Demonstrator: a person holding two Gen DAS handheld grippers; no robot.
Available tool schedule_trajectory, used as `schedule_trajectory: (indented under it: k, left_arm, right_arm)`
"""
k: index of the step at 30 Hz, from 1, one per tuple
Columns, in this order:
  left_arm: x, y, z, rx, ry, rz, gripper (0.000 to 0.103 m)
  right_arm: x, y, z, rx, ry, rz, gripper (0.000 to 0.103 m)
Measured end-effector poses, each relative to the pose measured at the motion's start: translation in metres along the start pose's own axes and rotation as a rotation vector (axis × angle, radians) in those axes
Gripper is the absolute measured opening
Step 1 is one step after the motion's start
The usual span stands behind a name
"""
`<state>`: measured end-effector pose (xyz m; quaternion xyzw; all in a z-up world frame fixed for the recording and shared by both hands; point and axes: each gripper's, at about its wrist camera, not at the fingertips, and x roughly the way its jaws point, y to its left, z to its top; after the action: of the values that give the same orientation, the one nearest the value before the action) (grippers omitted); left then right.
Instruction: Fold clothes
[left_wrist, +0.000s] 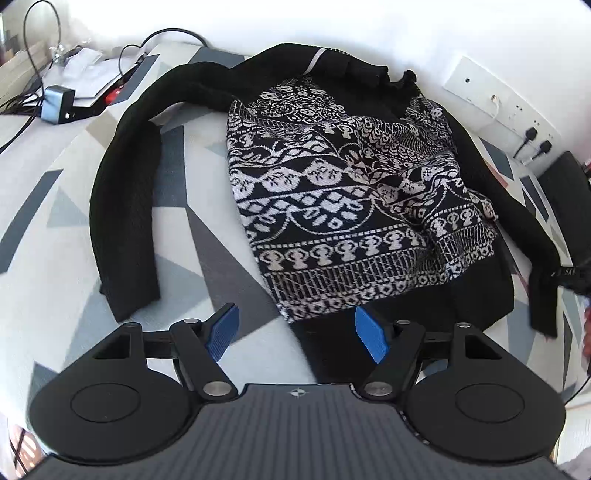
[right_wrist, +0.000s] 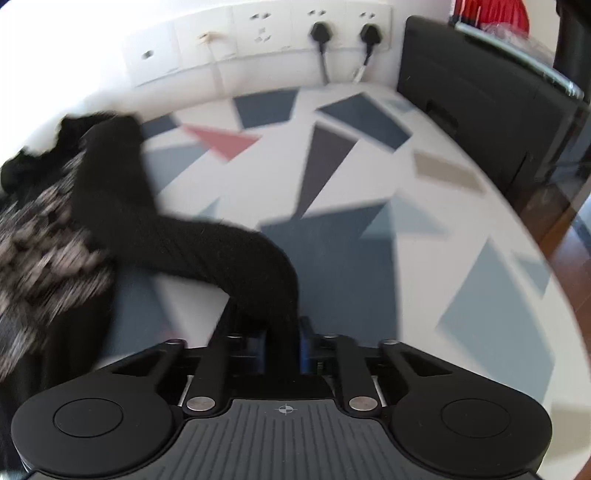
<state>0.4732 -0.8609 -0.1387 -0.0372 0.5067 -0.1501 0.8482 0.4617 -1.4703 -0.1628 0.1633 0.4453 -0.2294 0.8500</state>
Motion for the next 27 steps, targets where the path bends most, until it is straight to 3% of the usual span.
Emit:
schedule_trajectory:
  k: [5, 8, 11, 16, 19, 20, 21, 23, 27]
  left_arm:
    - [-0.002, -0.003, -0.007, -0.054, -0.031, 0.017, 0.072]
    - [-0.003, 0.001, -0.012, -0.089, -0.046, 0.023, 0.072]
    - [-0.004, 0.005, -0.016, -0.105, -0.058, 0.027, 0.072]
    - [-0.004, 0.006, -0.016, -0.093, -0.068, 0.037, 0.072]
    - [-0.004, 0.005, -0.015, -0.067, -0.071, 0.037, 0.072]
    - [-0.003, 0.004, -0.013, -0.055, -0.071, 0.037, 0.072]
    - [-0.003, 0.003, -0.012, -0.044, -0.070, 0.037, 0.072]
    - [-0.001, 0.002, -0.011, -0.022, -0.070, 0.032, 0.074]
    - [0.005, -0.004, -0.011, 0.024, -0.052, 0.020, 0.078]
  right_arm:
    - [0.004, -0.035, 0.054, 0.226, -0.116, -0.122, 0.007]
    - [0.004, -0.032, 0.079, 0.296, -0.169, -0.149, 0.007]
    - [0.011, -0.004, 0.105, 0.280, -0.170, -0.130, 0.006]
    - [-0.003, 0.108, 0.151, 0.048, -0.249, 0.040, 0.006]
    - [-0.020, 0.175, 0.167, -0.065, -0.252, 0.270, 0.012]
    - [-0.025, 0.192, 0.169, -0.093, -0.241, 0.338, 0.023]
    - [-0.029, 0.203, 0.168, -0.106, -0.245, 0.363, 0.043]
    - [-0.038, 0.218, 0.164, -0.122, -0.264, 0.389, 0.055]
    - [-0.040, 0.210, 0.148, -0.119, -0.225, 0.399, 0.055]
